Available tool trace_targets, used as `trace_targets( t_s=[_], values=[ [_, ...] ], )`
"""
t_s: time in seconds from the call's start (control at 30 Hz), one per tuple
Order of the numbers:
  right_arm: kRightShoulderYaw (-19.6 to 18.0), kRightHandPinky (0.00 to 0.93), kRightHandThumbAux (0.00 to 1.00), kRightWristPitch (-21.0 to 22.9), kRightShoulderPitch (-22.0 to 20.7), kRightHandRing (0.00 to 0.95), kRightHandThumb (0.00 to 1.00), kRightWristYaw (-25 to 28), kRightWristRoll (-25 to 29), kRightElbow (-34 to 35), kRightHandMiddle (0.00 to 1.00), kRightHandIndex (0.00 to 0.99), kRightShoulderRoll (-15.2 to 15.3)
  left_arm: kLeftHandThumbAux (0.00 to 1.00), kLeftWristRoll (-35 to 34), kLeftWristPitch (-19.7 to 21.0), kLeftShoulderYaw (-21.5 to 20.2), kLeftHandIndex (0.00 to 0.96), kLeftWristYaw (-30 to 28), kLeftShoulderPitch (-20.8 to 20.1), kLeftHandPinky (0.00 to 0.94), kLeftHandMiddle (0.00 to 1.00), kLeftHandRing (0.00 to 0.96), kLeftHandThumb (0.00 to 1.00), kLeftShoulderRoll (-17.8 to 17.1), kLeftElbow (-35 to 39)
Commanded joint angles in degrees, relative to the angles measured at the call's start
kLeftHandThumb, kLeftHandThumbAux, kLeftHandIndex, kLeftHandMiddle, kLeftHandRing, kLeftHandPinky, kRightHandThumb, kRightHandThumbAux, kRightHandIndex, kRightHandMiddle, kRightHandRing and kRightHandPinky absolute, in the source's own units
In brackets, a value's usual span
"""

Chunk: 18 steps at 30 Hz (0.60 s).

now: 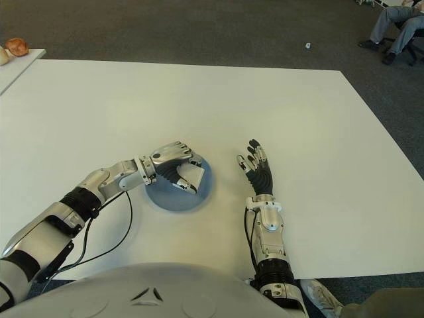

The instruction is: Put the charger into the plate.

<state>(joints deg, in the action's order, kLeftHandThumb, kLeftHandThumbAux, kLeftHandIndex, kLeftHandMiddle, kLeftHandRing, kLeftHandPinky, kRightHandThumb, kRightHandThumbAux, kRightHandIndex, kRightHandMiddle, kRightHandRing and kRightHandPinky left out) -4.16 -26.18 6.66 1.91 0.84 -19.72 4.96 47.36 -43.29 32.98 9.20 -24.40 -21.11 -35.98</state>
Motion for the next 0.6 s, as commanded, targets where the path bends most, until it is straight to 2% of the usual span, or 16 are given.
trace_targets(
  t_s=[0.03,0.33,0.4,0.43,0.5,0.6],
  values=[
    [-0.10,0.075,0.604,1.08,1.44,0.086,0.000,0.41,0.33,-0.60,0.111,0.043,-0.24,0.693,1.10,-0.29,1.12,0.444,1.34,-1.22,0.812,0.828,0.832,0.753,0.50,-2.16],
    [-0.43,0.080,0.608,0.82,1.85,0.091,0.000,0.77,0.74,-0.49,0.117,0.046,0.01,0.691,3.04,-2.99,3.20,0.445,5.51,-3.97,0.791,0.808,0.814,0.743,0.62,-7.02],
    [-0.56,0.079,0.613,0.69,1.94,0.092,0.000,1.00,0.94,-0.53,0.118,0.047,0.07,0.689,4.14,-3.99,3.64,0.440,6.10,-4.51,0.730,0.777,0.759,0.731,-0.65,-6.08],
    [-0.63,0.079,0.615,0.63,1.98,0.092,0.000,1.12,1.02,-0.55,0.118,0.047,0.09,0.619,4.68,-4.36,3.82,0.379,5.99,-4.73,0.621,0.649,0.633,0.661,-1.46,-5.27],
    [-0.74,0.079,0.622,0.55,2.06,0.092,0.000,1.37,1.12,-0.59,0.120,0.048,0.19,0.427,6.74,-3.69,5.06,0.186,2.79,-5.37,0.295,0.295,0.287,0.467,-3.70,-2.71],
    [-0.98,0.082,0.626,0.43,2.11,0.094,0.000,1.72,1.29,-0.71,0.121,0.049,0.38,0.301,7.64,-2.11,5.97,0.061,-1.75,-5.40,0.096,0.096,0.094,0.356,-5.30,-0.18]
  ],
)
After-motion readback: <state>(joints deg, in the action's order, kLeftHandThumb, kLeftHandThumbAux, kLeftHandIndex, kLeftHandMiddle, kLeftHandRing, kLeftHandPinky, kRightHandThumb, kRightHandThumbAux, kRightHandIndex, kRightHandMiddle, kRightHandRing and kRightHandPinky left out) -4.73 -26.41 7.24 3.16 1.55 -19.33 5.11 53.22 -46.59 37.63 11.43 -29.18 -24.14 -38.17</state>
